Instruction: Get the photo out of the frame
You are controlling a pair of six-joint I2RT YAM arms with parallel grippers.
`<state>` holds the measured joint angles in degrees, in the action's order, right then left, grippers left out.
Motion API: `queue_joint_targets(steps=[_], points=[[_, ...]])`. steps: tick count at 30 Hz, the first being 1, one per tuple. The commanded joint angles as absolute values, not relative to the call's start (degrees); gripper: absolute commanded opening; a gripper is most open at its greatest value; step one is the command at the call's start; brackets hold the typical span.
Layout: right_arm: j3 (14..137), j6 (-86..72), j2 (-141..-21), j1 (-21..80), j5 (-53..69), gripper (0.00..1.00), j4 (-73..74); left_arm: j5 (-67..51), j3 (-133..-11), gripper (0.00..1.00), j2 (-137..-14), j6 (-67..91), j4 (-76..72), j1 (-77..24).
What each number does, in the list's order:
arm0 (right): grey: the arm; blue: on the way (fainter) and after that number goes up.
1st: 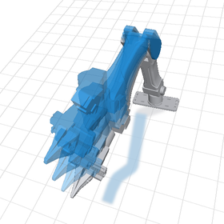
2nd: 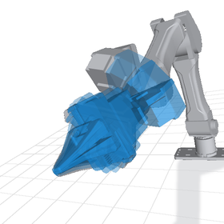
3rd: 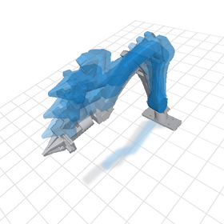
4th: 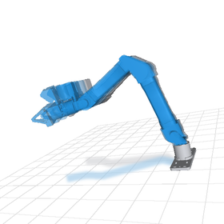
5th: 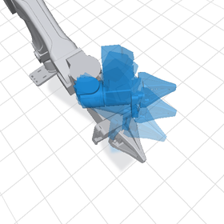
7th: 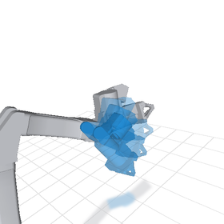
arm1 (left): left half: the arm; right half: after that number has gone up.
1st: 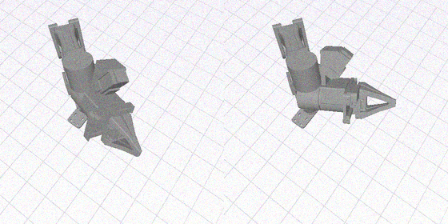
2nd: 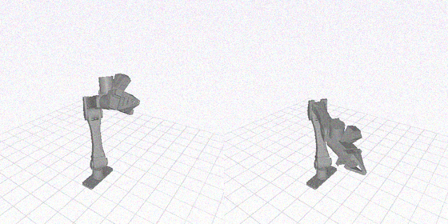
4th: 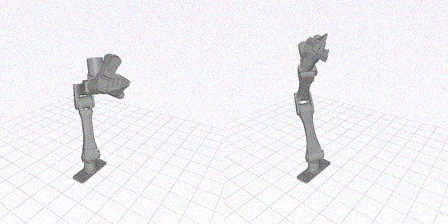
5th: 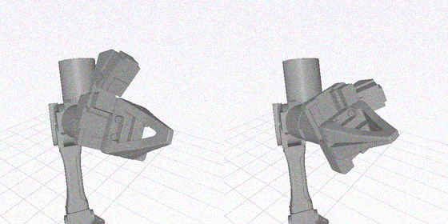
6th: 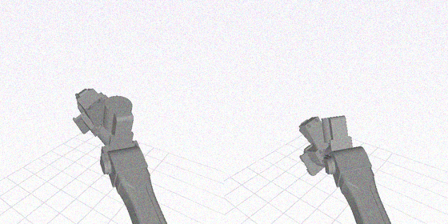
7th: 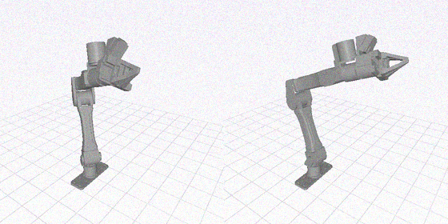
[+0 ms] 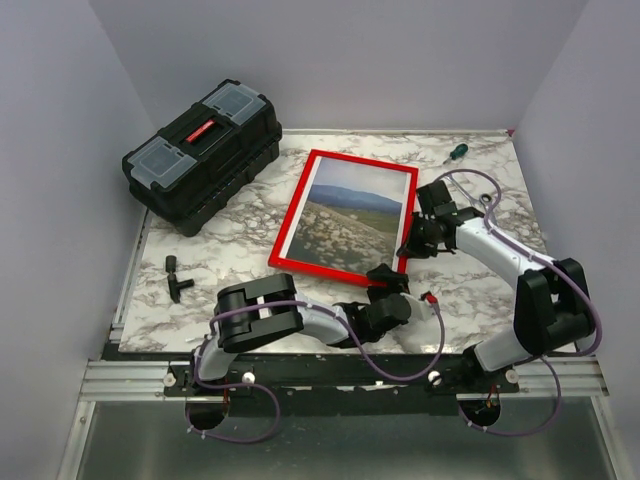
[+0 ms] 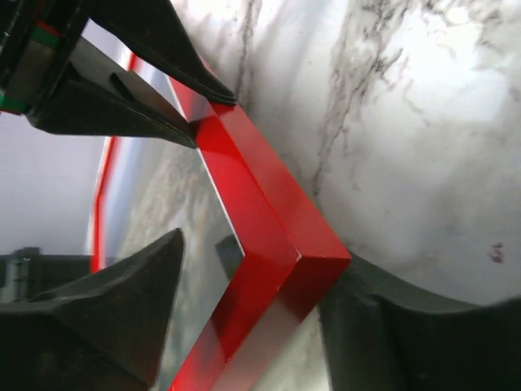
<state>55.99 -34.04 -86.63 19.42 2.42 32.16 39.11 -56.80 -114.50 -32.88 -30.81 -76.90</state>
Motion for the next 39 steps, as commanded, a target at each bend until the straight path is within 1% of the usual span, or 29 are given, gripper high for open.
queue_joint_targets(steps=[1, 2, 5, 7, 8, 10, 11, 12, 13, 15, 16, 17, 18, 21, 25, 28, 32, 36, 39], points=[[58.45, -35.29, -82.76, 19.50, 7.63, 0.01, 31.38, 46.12, -58.35, 0.53, -115.21, -40.47, -40.38, -77.59], [58.45, -35.20, -82.45, 19.46, 7.69, 0.01, 31.38, 46.88, -58.24, 0.46, -114.86, -41.31, -41.66, -77.71], [58.77, -35.09, -81.12, 19.43, 7.68, 0.01, 31.21, 48.16, -57.49, 0.30, -112.76, -41.70, -42.73, -78.69], [59.12, -34.97, -80.10, 19.42, 7.27, 0.04, 31.03, 48.77, -57.38, 0.20, -111.16, -40.25, -41.03, -79.41], [59.53, -34.60, -79.69, 19.39, 7.23, 0.11, 30.91, 49.09, -57.46, 0.16, -110.51, -39.31, -40.04, -79.45], [60.22, -34.63, -78.75, 19.34, 7.11, 0.27, 30.88, 50.46, -57.74, 0.07, -109.11, -36.71, -37.37, -79.58], [60.52, -34.91, -78.30, 19.28, 7.05, 0.35, 30.85, 51.03, -57.74, 0.00, -108.33, -35.39, -36.17, -79.54], [60.80, -35.27, -77.62, 19.13, 6.84, 0.43, 30.85, 51.80, -57.67, 0.00, -107.46, -34.33, -35.43, -79.60], [60.95, -35.67, -76.90, 18.87, 6.64, 0.50, 30.64, 52.09, -57.49, 0.00, -106.68, -32.85, -34.21, -79.56], [61.01, -36.65, -75.14, 18.11, 5.52, 0.70, 30.17, 52.72, -57.40, 0.00, -104.59, -29.50, -30.93, -79.61], [60.72, -37.04, -73.62, 17.44, 5.43, 0.78, 29.36, 52.96, -57.31, 0.00, -103.13, -27.44, -28.81, -79.75], [59.80, -37.55, -71.87, 16.50, 6.06, 0.91, 27.94, 52.71, -57.26, 0.00, -101.89, -25.52, -26.65, -79.89], [58.88, -38.50, -70.51, 14.96, 7.50, 0.99, 26.15, 52.37, -57.81, 0.00, -100.35, -22.36, -22.79, -80.05], [55.14, -40.43, -67.50, 11.78, 15.22, 1.00, 18.23, 49.80, -59.06, 0.00, -96.03, -12.95, -12.36, -80.19], [54.49, -42.13, -71.74, 11.75, 25.26, 1.00, 12.85, 45.56, -59.93, 0.00, -90.83, -4.18, -3.25, -80.46], [52.79, -45.33, -74.05, 11.76, 29.26, 0.94, 7.61, 42.29, -59.65, 0.00, -87.80, -0.29, -0.14, -80.42], [50.87, -48.41, -74.09, 11.90, 31.28, 0.92, 1.52, 39.46, -59.94, 0.00, -86.28, 4.12, 2.79, -80.42], [51.58, -48.48, -74.71, 12.39, 32.35, 0.91, 1.72, 38.63, -60.12, 0.00, -86.27, 4.65, 3.49, -80.45], [51.25, -48.09, -72.80, 12.61, 30.07, 0.94, 1.59, 38.09, -60.12, 0.00, -86.00, 4.59, 3.52, -80.43]])
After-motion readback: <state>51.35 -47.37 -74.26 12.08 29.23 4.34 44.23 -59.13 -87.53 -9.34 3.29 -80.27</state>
